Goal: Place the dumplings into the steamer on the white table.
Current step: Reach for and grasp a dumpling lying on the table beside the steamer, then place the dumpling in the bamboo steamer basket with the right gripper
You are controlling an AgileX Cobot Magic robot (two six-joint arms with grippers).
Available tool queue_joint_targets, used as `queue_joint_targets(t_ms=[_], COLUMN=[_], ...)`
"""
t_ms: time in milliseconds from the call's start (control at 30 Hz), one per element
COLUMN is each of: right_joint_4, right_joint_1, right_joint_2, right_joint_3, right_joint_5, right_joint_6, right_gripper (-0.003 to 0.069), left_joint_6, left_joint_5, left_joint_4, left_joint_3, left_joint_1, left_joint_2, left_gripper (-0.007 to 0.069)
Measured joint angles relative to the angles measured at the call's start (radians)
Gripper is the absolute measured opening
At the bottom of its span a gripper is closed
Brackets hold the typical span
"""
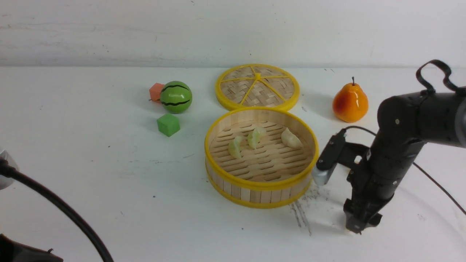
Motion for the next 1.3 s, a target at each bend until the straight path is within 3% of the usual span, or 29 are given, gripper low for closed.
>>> queue_joint_targets(t_ms=[100, 367, 400, 433, 600, 767, 867, 1000, 1300], right_joint_4=[0.005, 0.007, 0.007, 0.009, 0.010, 0.014, 0.026, 0.026, 0.025], right_joint_1=[0.000, 0.000, 0.000, 0.000, 0.049, 0.147, 0.202, 0.215, 0.215], right_joint_2=[0.021, 0.021, 0.016, 0.011, -0.049, -0.059, -0.018, 0.060, 0.226], right_joint_3=[-0.002, -0.022, -0.044, -0.059, -0.193, -0.356, -0.443, -0.474, -0.475], right_joint_5=[-0.004, -0.004, 0.019, 0.036, 0.142, 0.139, 0.045, -0.070, -0.171], right_joint_6=[-0.026, 0.010, 0.026, 0.035, 0.128, 0.277, 0.458, 0.576, 0.673], right_gripper=[0.0476, 0.0347, 0.0238, 0.0211, 0.0222, 0.0222, 0.0221, 0.0219, 0.0218], left_joint_6=[0.000, 0.000, 0.000, 0.000, 0.000, 0.000, 0.000, 0.000, 0.000], left_joint_5=[0.010, 0.020, 0.021, 0.021, 0.019, 0.013, 0.013, 0.016, 0.049], left_joint_4=[0.000, 0.000, 0.001, 0.001, 0.001, 0.004, 0.005, 0.005, 0.008], left_joint_3=[0.000, 0.000, 0.000, 0.000, 0.000, 0.000, 0.000, 0.000, 0.000], left_joint_1=[0.000, 0.000, 0.000, 0.000, 0.000, 0.000, 0.000, 0.000, 0.000], left_joint_2=[0.000, 0.000, 0.000, 0.000, 0.000, 0.000, 0.000, 0.000, 0.000], left_gripper=[0.0038, 0.0038, 0.0038, 0.0038, 0.0038, 0.0038, 0.0040, 0.0040, 0.0041])
